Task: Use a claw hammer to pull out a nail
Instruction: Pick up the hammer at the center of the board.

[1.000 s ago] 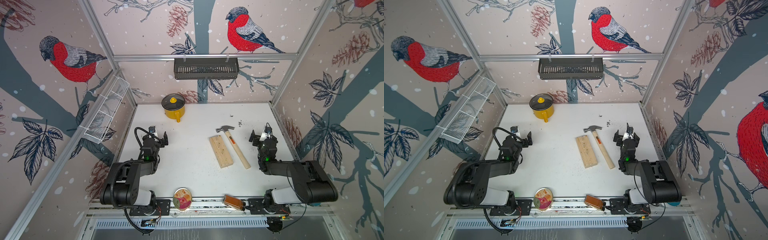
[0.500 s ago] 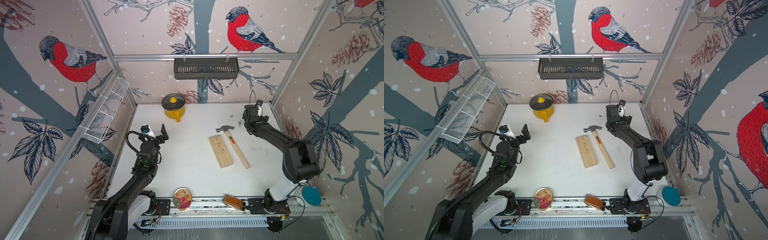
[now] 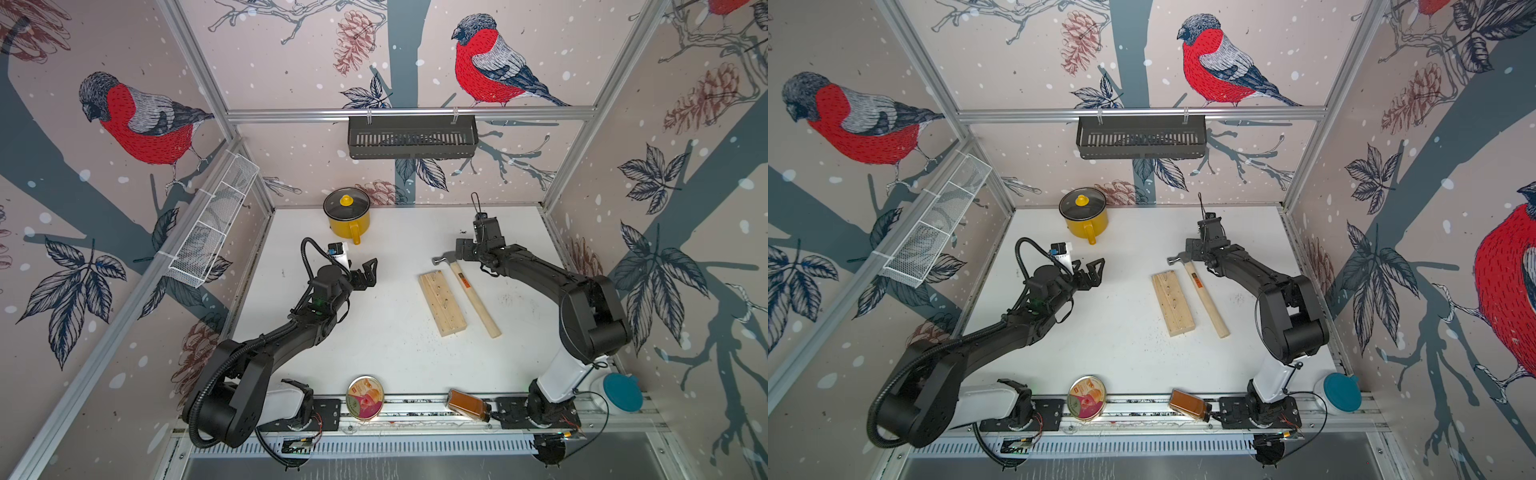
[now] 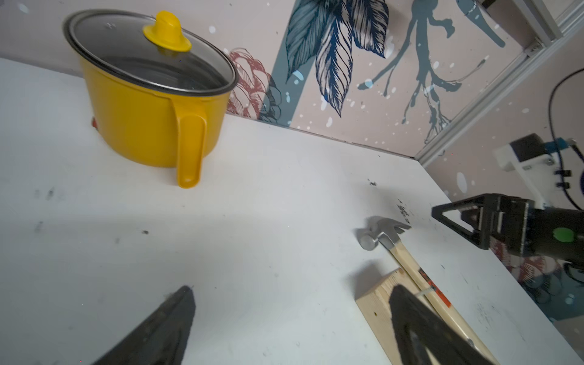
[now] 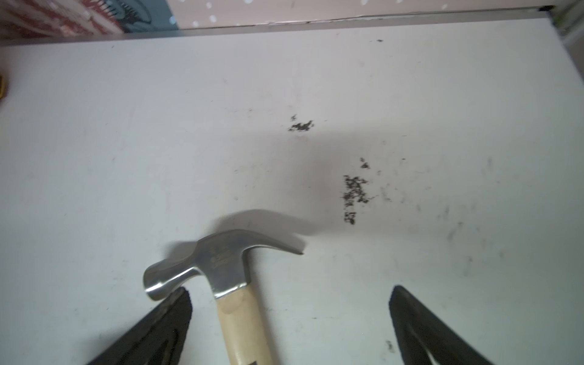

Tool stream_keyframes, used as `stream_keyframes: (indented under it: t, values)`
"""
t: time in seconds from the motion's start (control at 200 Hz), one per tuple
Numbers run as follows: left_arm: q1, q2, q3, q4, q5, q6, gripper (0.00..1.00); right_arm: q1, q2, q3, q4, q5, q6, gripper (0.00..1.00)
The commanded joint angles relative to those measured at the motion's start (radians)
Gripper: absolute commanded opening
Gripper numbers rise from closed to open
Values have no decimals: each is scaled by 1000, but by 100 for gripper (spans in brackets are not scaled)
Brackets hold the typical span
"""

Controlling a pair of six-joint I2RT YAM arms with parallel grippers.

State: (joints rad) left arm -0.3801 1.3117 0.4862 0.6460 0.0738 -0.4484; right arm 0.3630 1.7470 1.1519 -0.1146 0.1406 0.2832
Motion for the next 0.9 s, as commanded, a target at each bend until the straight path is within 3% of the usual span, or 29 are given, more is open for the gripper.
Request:
stream_keyframes:
  t: [0.0, 0.19, 0.31, 0.485, 0.896]
  values:
    - [-3, 23, 20, 18, 57, -44, 92, 37, 20, 5, -8, -67, -37, 98]
    - [-14, 52, 44, -6, 62, -44, 90, 44, 1, -51, 52, -40, -39, 97]
    - [-14, 58, 57, -28, 51, -41, 89, 15, 14, -21, -19, -70, -21, 97]
    - [-13, 60, 66, -43, 54, -38, 87, 7, 58, -1, -45, -159, -45, 87]
    - [-14, 95, 95, -74, 68, -40, 84, 3, 161, 42, -66, -161, -60, 73]
